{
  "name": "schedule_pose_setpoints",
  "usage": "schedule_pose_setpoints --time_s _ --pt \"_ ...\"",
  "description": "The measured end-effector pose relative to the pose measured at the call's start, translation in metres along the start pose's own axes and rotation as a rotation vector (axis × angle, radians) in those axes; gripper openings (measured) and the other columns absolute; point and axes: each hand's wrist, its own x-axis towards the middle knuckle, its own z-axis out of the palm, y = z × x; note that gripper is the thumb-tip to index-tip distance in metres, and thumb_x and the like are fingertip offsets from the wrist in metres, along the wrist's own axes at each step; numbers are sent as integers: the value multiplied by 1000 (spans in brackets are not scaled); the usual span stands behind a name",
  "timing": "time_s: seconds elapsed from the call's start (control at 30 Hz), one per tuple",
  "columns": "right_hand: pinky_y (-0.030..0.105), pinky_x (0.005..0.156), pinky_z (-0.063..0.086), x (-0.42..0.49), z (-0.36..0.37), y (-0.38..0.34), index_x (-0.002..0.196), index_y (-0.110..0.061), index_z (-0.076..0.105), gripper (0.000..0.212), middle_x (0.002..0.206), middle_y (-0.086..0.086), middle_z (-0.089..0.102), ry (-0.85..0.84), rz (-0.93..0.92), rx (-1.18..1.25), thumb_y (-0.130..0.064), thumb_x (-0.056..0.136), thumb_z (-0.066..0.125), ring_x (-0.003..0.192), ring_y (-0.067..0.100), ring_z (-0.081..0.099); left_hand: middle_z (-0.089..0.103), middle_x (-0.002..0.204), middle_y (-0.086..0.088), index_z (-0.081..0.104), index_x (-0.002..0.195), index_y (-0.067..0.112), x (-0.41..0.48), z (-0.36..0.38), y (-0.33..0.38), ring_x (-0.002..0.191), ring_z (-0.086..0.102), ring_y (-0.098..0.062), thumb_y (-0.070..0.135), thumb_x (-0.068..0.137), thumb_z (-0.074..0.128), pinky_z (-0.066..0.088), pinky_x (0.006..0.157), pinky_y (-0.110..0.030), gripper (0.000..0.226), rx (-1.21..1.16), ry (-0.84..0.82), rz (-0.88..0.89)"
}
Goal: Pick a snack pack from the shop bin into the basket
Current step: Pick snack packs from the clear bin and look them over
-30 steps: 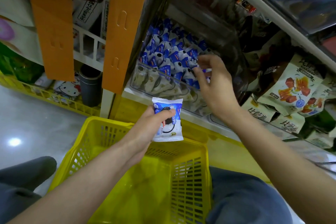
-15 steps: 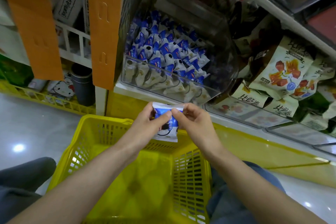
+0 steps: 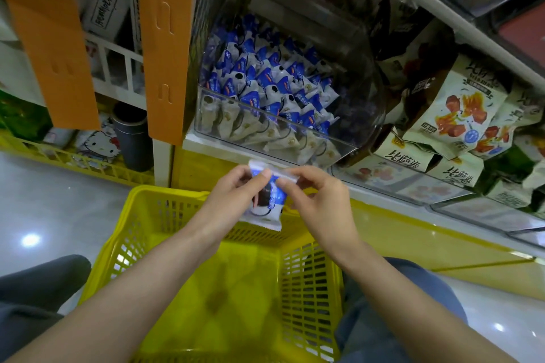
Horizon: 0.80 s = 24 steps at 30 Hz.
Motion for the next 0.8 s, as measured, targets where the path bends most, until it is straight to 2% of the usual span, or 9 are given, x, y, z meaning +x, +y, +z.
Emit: schedule_pose_setpoints --time_s 0.17,0.27,0.33,0.43,0.57,0.6,0.67,0.73,0.8 --pt "18 54 54 10 -11 -2 91 -7 60 5 84 8 66 61 400 529 -9 91 56 63 3 64 70 94 -5 60 101 12 2 -3 3 71 66 -7 13 86 62 56 63 -21 16 -97 -14 -35" --pt "18 54 54 6 -13 2 102 0 52 12 78 12 66 -66 490 656 -5 91 53 59 8 66 69 90 -5 62 95 12 7 -6 2 69 65 -5 12 89 58 54 66 -20 8 -127 72 41" --pt "17 54 54 -2 -11 6 108 -2 49 17 73 10 65 -266 504 579 -2 91 52 55 8 66 67 83 -4 62 90 11 8 -8 1 66 63 -4 14 90 57 54 66 -19 6 -130 120 68" --pt "17 61 54 -13 -4 12 112 -3 49 24 87 15 67 -501 509 388 -1 89 56 61 5 66 64 74 -3 61 79 11 8 -6 -2 66 59 -7 12 91 55 53 62 -17 13 -47 128 105" --pt "19 85 49 -15 0 17 135 -11 33 71 125 3 50 -363 444 213 -8 76 73 111 12 53 60 69 -3 59 71 13 8 -7 -5 65 54 -11 8 89 57 50 63 -22 18 145 145 214" --pt "16 83 50 -15 1 16 134 -15 35 69 125 -3 48 -329 414 245 -11 77 72 114 12 51 59 68 0 59 70 14 9 -8 -5 64 52 -12 8 88 59 48 65 -26 18 233 147 259" --pt "15 79 49 -13 5 12 119 -19 50 39 114 -6 58 -278 318 284 -13 84 66 104 13 57 58 65 7 60 69 19 8 -9 -6 62 50 -8 11 86 62 41 64 -25 18 403 120 326" --pt "29 79 51 -11 10 9 102 -11 61 13 97 9 68 -211 250 262 -15 90 57 88 20 62 57 61 12 60 68 23 7 -7 -8 58 49 1 14 85 63 37 58 -16 20 482 75 352" --pt "45 79 49 -10 14 8 95 -2 65 18 89 20 68 -155 254 250 -15 93 53 78 23 61 56 60 13 59 68 25 7 -7 -9 55 49 2 14 87 61 35 56 -13 22 501 52 346"
